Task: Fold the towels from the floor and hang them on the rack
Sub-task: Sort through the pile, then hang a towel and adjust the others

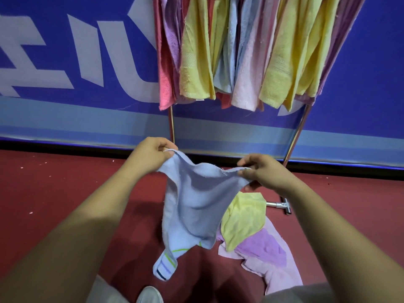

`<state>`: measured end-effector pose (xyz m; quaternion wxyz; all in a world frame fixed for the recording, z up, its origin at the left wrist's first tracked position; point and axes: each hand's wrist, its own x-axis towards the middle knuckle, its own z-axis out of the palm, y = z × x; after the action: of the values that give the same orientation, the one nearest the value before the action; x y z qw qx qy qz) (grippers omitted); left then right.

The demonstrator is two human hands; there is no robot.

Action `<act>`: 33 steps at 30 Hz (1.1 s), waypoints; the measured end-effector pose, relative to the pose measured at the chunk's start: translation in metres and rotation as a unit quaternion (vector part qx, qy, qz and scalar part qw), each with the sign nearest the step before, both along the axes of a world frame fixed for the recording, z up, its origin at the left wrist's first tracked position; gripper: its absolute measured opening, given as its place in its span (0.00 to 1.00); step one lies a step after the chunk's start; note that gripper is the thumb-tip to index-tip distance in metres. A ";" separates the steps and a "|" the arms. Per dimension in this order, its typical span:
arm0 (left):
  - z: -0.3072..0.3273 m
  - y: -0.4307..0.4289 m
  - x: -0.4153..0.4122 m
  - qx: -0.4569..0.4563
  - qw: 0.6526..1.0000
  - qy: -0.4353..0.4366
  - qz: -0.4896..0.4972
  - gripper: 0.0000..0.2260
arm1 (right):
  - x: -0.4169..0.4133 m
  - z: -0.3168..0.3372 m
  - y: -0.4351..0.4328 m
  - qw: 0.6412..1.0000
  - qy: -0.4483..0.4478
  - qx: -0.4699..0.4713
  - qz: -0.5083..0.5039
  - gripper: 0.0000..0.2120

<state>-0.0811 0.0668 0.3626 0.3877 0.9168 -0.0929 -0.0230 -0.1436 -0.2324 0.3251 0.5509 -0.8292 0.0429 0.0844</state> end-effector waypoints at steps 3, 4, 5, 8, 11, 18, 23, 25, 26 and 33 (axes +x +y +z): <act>0.000 -0.006 -0.002 0.028 0.999 -0.026 -0.018 0.06 | -0.005 0.012 0.004 0.995 -0.023 0.090 0.025 0.14; 0.000 -0.008 -0.003 0.039 0.998 -0.037 -0.026 0.06 | -0.007 0.016 0.005 0.992 -0.033 0.114 0.037 0.15; -0.001 -0.009 -0.003 0.048 0.997 -0.046 -0.034 0.05 | -0.009 0.020 0.006 0.989 -0.038 0.136 0.043 0.15; -0.002 -0.013 -0.004 0.065 0.995 -0.062 -0.046 0.05 | -0.012 0.025 0.010 0.976 -0.014 0.204 0.069 0.14; -0.003 -0.016 -0.003 0.025 0.997 -0.038 -0.057 0.04 | -0.016 0.025 0.011 0.951 0.034 0.275 0.140 0.15; -0.002 -0.032 -0.015 -0.149 0.978 0.085 -0.115 0.12 | -0.017 0.018 0.025 0.987 -0.066 0.073 0.125 0.08; -0.001 -0.045 -0.021 -0.171 0.972 0.050 -0.152 0.06 | -0.017 0.021 0.037 0.981 -0.175 -0.042 0.079 0.06; -0.002 -0.049 -0.022 -0.168 0.972 0.040 -0.161 0.04 | -0.017 0.021 0.041 0.979 -0.183 -0.021 0.083 0.06; -0.002 -0.051 -0.023 -0.165 0.972 0.039 -0.163 0.04 | -0.018 0.020 0.043 0.980 -0.180 -0.022 0.086 0.05; -0.002 -0.057 -0.030 -0.159 0.967 0.072 -0.184 0.05 | -0.015 0.008 0.048 0.985 -0.169 -0.028 0.024 0.07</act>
<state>-0.1107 0.0095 0.3603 0.5233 0.8063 -0.2346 -0.1448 -0.1583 -0.1846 0.3336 0.5246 -0.8474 -0.0684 -0.0449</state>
